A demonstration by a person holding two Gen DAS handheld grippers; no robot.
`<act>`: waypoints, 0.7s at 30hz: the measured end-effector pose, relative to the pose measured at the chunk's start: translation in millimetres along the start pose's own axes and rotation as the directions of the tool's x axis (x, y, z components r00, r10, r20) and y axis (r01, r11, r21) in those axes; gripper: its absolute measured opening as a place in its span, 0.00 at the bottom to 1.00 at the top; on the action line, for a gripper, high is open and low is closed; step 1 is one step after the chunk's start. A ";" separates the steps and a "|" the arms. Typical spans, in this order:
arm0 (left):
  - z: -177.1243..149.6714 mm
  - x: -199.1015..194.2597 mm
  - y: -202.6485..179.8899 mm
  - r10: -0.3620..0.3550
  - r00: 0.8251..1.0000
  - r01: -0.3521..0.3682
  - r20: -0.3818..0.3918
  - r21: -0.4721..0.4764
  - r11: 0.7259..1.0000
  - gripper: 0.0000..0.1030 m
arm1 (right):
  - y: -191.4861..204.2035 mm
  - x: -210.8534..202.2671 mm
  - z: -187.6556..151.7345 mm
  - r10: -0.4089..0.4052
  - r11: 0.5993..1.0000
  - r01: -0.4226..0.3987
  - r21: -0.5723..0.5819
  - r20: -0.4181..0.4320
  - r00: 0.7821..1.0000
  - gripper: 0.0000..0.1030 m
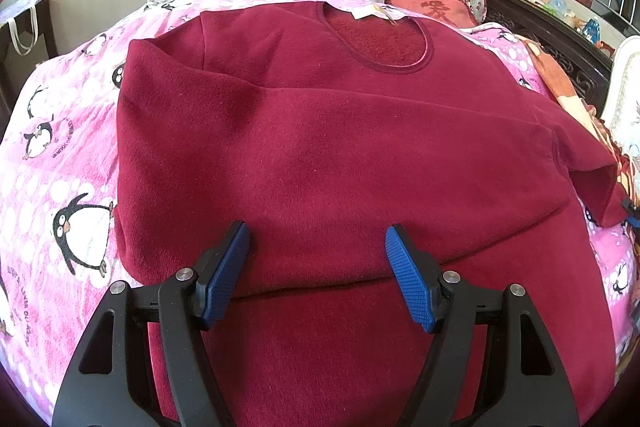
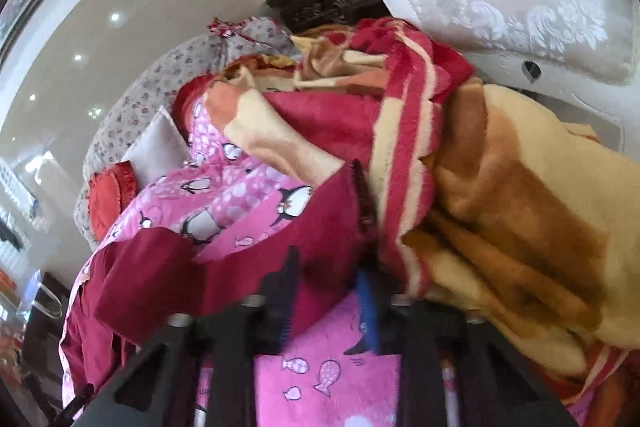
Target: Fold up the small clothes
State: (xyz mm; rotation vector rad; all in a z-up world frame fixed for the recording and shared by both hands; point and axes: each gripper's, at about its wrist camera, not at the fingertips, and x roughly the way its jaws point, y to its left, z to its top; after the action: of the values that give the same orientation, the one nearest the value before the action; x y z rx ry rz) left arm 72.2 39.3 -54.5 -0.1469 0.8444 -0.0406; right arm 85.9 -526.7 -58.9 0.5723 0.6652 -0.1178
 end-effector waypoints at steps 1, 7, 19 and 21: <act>-0.1 0.0 0.0 0.000 1.000 0.000 0.000 0.000 1.000 0.69 | 2.0 -1.5 -0.4 0.003 1.000 -0.003 -0.012 -0.004 1.000 0.10; -0.1 0.1 0.1 -0.001 1.000 0.001 0.000 -0.001 1.000 0.69 | 57.8 -25.5 4.0 0.085 0.986 -0.080 -0.146 0.027 0.996 0.06; 5.0 -44.4 19.6 0.007 0.997 -0.003 0.082 -0.056 0.998 0.69 | 334.4 -60.7 -17.9 0.589 0.719 -0.578 -0.386 -0.103 0.801 0.06; 4.6 -59.9 32.4 0.050 0.991 -0.040 0.124 -0.083 0.996 0.69 | 380.2 -45.7 -47.6 0.600 0.672 -0.612 -0.418 -0.178 0.780 0.06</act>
State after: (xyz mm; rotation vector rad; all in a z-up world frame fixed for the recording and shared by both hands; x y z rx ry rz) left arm 35.1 77.5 -11.8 -0.2037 0.7233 0.0444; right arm 130.7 -185.2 115.1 0.3092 0.4695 0.6730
